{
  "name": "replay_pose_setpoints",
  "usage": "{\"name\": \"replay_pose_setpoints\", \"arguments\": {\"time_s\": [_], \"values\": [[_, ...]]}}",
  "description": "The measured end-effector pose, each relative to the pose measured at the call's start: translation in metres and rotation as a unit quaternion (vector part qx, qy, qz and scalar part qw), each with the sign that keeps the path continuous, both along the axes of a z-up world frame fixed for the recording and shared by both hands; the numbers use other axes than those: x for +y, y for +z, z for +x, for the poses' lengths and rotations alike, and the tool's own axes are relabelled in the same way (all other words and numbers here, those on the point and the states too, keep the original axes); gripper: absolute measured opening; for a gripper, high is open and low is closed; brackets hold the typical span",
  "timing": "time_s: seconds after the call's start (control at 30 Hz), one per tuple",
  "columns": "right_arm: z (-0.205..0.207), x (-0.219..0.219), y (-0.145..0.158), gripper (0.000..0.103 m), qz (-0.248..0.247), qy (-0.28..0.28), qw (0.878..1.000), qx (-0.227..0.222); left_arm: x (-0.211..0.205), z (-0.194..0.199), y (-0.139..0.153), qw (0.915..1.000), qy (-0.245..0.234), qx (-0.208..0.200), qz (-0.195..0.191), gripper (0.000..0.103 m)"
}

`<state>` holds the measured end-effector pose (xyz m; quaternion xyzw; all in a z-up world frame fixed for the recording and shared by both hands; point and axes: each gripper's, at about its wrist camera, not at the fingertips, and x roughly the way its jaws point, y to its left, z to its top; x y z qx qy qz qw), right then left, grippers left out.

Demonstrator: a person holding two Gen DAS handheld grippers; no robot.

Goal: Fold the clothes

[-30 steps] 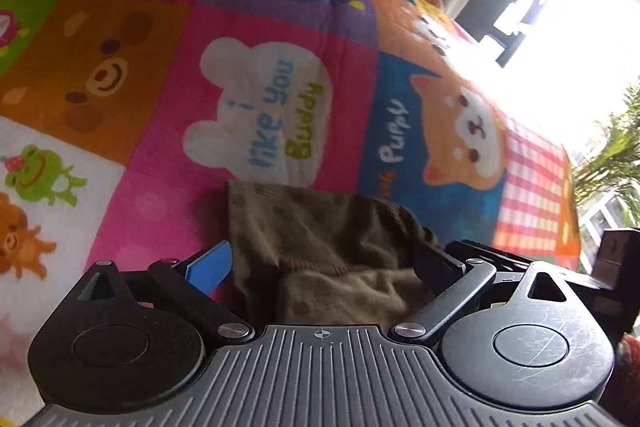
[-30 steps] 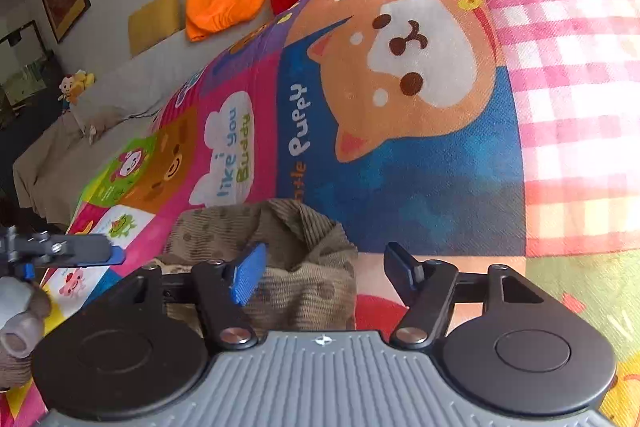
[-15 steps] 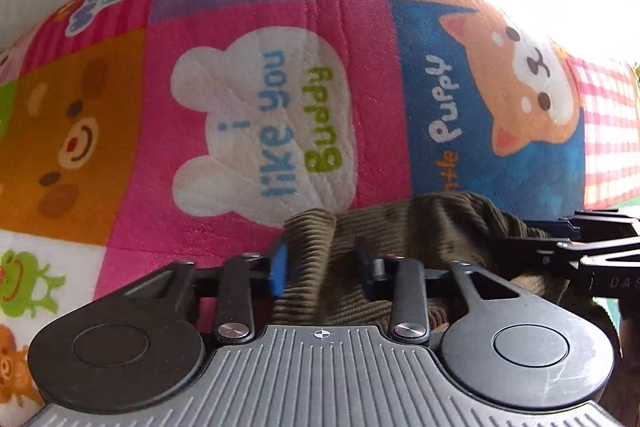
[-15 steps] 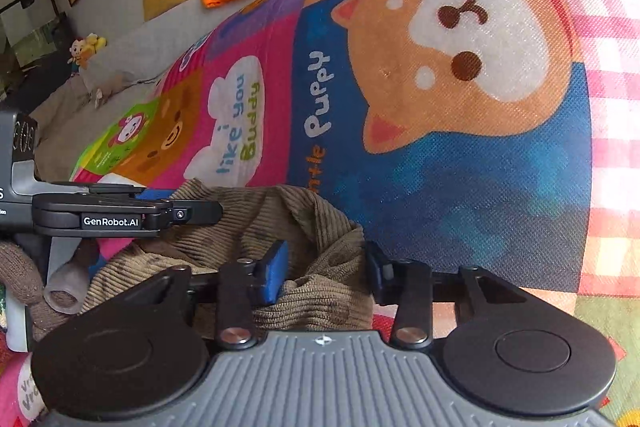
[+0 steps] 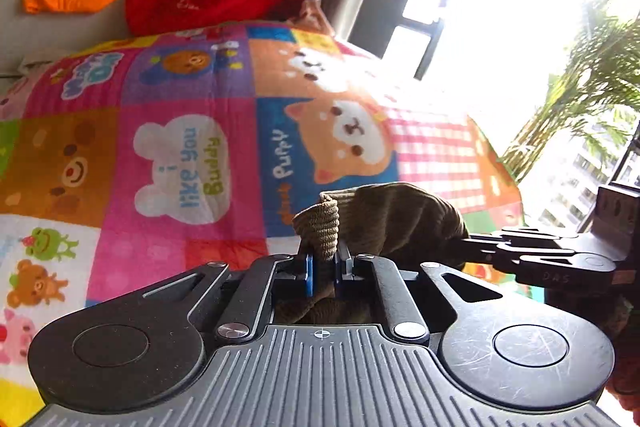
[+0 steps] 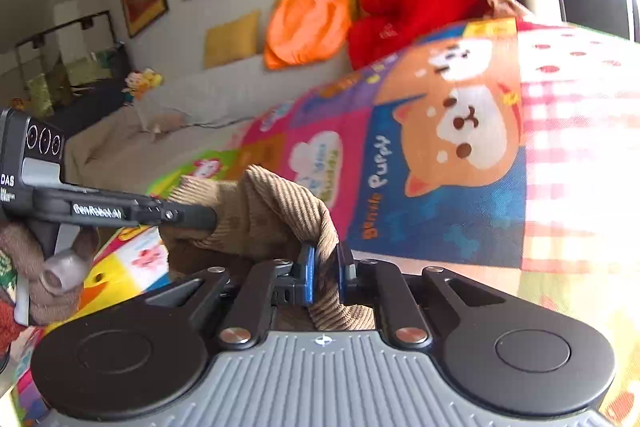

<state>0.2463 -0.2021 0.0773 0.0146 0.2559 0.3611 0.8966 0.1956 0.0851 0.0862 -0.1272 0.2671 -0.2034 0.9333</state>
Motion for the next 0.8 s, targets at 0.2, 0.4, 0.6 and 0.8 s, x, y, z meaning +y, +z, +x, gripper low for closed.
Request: {"name": "replay_pose_setpoints", "arguments": {"time_s": [0.2,0.4,0.6,0.8], "values": [[-0.086,-0.033,0.001,0.010,0.000,0.024,1.000,-0.006,-0.018,-0.097,-0.009,0.9989,-0.043,0.009,-0.015,0.012],[-0.148,-0.043,-0.047,0.010,-0.070,0.028,0.997,0.011,-0.018,-0.147,-0.073,0.9945,-0.054,0.089,-0.013,0.026],[-0.170,-0.067,-0.068,0.017,-0.084,0.015,0.996,0.037,0.015,-0.171,-0.085,0.9924,-0.043,0.106,-0.046,0.072],[-0.143,-0.100,-0.032,0.061,0.032,-0.035,0.998,0.051,0.054,-0.141,-0.060,0.9848,0.011,0.077,-0.155,0.093]]}}
